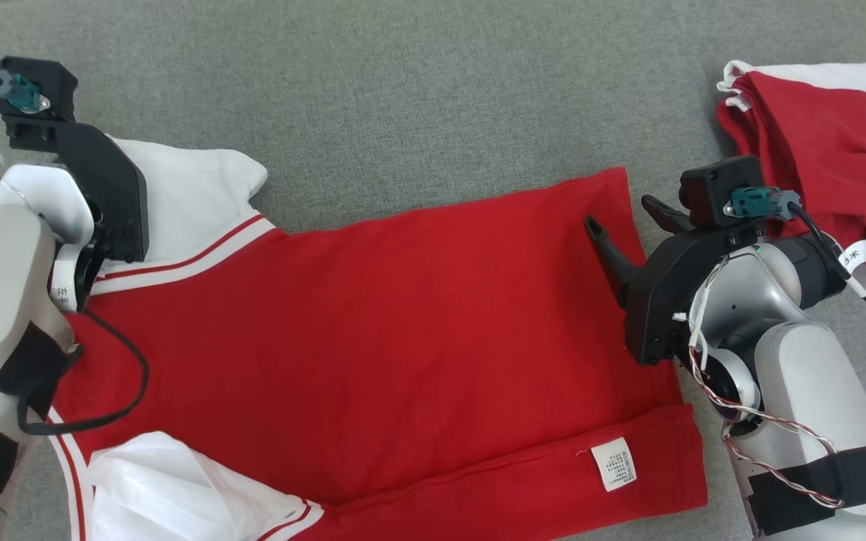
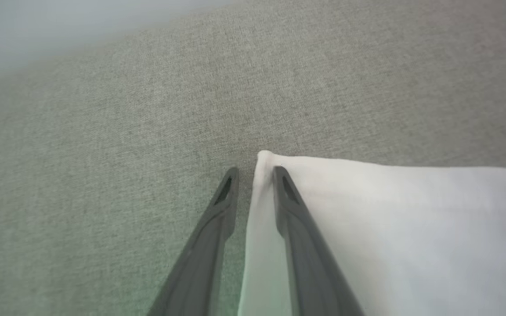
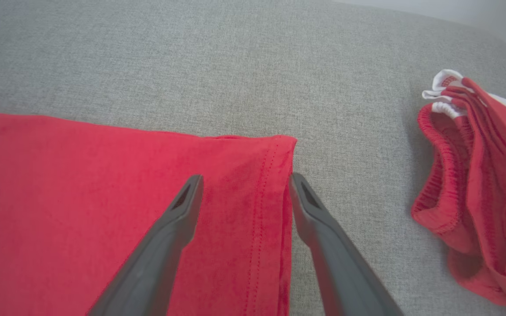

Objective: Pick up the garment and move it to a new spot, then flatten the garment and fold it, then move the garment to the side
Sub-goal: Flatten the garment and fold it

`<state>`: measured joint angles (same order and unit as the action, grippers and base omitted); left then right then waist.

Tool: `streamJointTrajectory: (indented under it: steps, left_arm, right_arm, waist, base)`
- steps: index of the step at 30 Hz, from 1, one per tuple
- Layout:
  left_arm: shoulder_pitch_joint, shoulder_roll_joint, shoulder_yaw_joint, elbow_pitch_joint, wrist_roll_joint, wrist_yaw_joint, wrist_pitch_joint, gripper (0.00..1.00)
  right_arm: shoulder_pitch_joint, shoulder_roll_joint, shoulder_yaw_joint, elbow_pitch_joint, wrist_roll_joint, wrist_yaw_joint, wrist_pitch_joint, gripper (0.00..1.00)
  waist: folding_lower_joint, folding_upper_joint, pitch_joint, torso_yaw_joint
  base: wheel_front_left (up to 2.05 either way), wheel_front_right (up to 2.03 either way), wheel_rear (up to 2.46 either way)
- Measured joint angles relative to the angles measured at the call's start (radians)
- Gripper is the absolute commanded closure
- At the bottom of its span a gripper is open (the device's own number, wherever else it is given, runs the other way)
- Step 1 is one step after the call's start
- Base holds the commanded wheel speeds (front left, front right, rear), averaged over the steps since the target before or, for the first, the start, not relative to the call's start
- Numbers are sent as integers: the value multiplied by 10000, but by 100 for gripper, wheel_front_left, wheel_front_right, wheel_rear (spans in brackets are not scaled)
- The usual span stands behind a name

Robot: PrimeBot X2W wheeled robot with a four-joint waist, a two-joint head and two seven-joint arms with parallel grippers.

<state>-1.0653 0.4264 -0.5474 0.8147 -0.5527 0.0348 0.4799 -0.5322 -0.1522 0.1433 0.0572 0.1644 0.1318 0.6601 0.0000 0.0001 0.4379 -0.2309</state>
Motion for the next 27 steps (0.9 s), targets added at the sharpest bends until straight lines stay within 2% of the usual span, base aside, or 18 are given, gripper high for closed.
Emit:
streamJointTrajectory:
  steps: [1, 2, 4, 8, 11, 16, 21, 27]
  left_arm:
    - [1, 4, -15, 25, -13, -15, 15, 75]
    - [5, 2, -13, 23, -56, -134, 27, 100]
    - [37, -42, 81, -15, -278, -339, -6, 100]
    - [151, 21, 184, -132, -474, -454, -276, 100]
    - [147, 82, 280, -280, -541, -543, -470, 100]
    - [-15, 305, 282, -790, -704, -968, -290, 100]
    - [-10, 562, 307, -1151, -773, -1007, -153, 100]
    - [4, 564, 313, -1452, -842, -861, -59, 100]
  right_arm:
    - [0, 2, 15, 10, -2, 0, 4, 0]
    - [-2, 10, 35, 10, 0, 0, 12, 0]
    - [-14, 25, 54, 4, 0, 0, 42, 0]
    - [-68, 40, 54, 63, 0, 0, 36, 0]
    - [-252, -48, -290, 119, -320, 0, 94, 0]
    - [-478, -244, -1039, 88, -1057, 0, 566, 0]
    - [-754, -242, -1275, 226, -1175, 0, 656, 0]
    - [-1240, -286, -803, 679, -1018, 0, 984, 0]
  waist:
    - [0, -1, -20, -1]
    - [-1, 0, -33, -10]
    - [-1, 0, -19, -23]
    - [0, 0, 65, -2]
    - [0, 0, 148, 74]
    - [2, 0, 357, 216]
    - [0, 0, 467, 370]
    - [1, 0, 535, 411]
  base:
    - [0, 0, 0]
    - [0, 0, 0]
    - [0, 0, 0]
    - [0, 0, 0]
    - [0, 0, 0]
    - [0, 0, 0]
    - [0, 0, 0]
    - [0, 0, 0]
